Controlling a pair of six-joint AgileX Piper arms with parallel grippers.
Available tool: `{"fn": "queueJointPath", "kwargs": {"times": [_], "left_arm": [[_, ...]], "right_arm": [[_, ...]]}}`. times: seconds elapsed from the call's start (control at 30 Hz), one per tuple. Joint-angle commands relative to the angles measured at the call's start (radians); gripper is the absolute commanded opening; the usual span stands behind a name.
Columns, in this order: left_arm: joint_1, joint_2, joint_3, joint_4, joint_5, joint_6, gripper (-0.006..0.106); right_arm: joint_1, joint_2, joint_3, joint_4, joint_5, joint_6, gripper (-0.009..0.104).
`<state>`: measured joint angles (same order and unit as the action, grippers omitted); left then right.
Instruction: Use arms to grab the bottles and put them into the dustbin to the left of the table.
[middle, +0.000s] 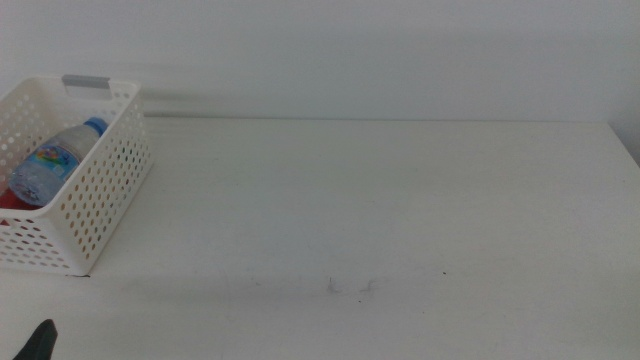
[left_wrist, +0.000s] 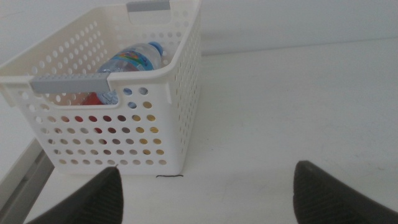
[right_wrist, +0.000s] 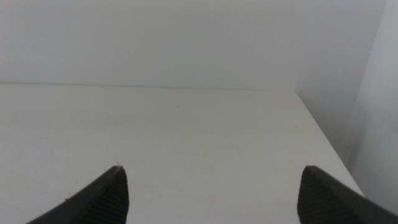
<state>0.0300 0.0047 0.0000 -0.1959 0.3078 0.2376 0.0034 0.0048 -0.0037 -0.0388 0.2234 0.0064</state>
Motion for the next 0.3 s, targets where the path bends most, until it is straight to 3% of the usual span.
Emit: {"fn": "queueJointPath", "kwargs": {"times": [0.0, 0.27], "left_arm": [[0.000, -0.005, 0.000, -0.004, -0.030, -0.003, 0.093], [0.000, -0.005, 0.000, -0.004, -0.035, -0.001, 0.093]], "right_arm": [[-0.004, -0.005, 0.004, -0.014, -0.014, -0.006, 0.087], [-0.004, -0.005, 0.004, -0.010, -0.014, -0.006, 0.087]]}}
